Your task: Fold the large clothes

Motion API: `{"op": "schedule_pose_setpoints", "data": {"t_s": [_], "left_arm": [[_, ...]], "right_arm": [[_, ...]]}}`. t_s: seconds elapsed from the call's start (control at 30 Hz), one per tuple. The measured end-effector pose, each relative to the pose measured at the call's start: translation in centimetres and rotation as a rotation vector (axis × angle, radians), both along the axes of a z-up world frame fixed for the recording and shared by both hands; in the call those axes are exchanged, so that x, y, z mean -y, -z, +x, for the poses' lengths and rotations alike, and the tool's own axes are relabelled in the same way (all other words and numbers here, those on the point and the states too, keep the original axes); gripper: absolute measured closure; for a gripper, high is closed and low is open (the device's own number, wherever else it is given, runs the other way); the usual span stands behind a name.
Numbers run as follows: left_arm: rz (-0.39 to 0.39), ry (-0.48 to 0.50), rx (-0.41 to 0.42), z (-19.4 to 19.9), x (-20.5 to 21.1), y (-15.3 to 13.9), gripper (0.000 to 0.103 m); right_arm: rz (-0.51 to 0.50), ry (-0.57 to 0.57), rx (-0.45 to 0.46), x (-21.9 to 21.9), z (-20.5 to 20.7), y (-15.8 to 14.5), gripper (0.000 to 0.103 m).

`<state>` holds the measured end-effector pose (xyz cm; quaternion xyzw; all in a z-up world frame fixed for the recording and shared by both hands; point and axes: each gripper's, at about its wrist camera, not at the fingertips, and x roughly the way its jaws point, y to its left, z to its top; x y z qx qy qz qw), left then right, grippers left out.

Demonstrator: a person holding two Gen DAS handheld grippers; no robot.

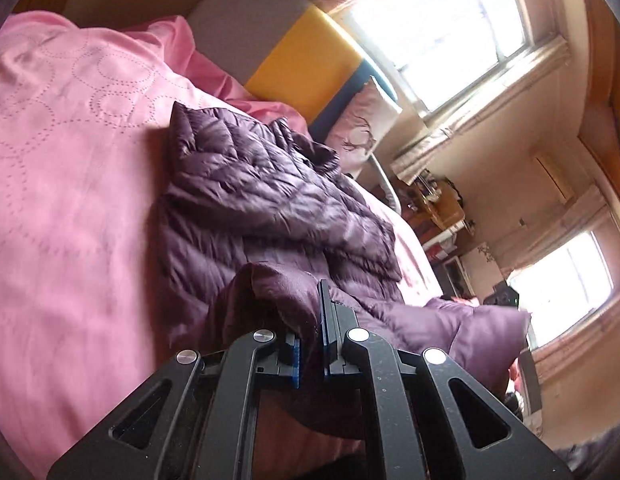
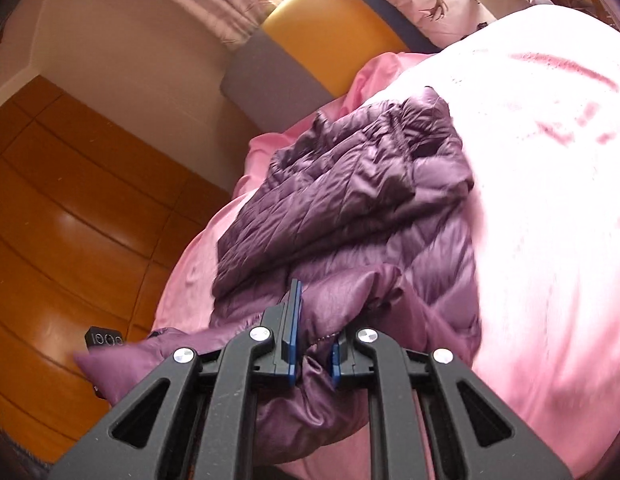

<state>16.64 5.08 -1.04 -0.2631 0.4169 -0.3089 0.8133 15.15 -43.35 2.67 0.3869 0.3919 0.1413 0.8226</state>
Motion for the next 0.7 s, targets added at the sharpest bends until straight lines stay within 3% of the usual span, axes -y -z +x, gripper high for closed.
{"op": "schedule_pose_setpoints", "data": {"t_s": [0.13, 0.23, 0.33, 0.4, 0.47, 0.57, 0.7], "left_arm": [[0.007, -0.042, -0.028, 3.3, 0.4, 0.7, 0.096], [0.001, -0.061, -0.067, 5.1, 0.3, 1.4, 0.087], [-0.035, -0.098, -0.11, 6.1, -0.5, 1.8, 0.068], [-0.085, -0.135, -0.115, 6.4, -1.5, 1.9, 0.035], [-0.127, -0.205, -0.101, 5.9, -2.7, 1.9, 0.016], [-0.108, -0.247, -0.086, 5.5, -4.0, 2.3, 0.016], [-0.046, -0.23, -0.101, 4.3, -4.2, 4.4, 0.016]], "right_arm": [[-0.003, 0.031, -0.033, 0.7, 2.5, 0.9, 0.087], [0.03, 0.047, -0.064, 1.4, 4.3, 1.8, 0.077], [0.077, 0.072, -0.077, 2.2, 5.5, 2.5, 0.062], [0.116, 0.081, -0.067, 2.6, 5.9, 2.7, 0.038], [0.137, 0.093, -0.044, 2.7, 5.9, 2.6, 0.019], [0.096, 0.109, -0.013, 2.7, 5.0, 2.1, 0.008], [0.011, 0.129, -0.006, 2.6, 2.4, 2.6, 0.007]]}}
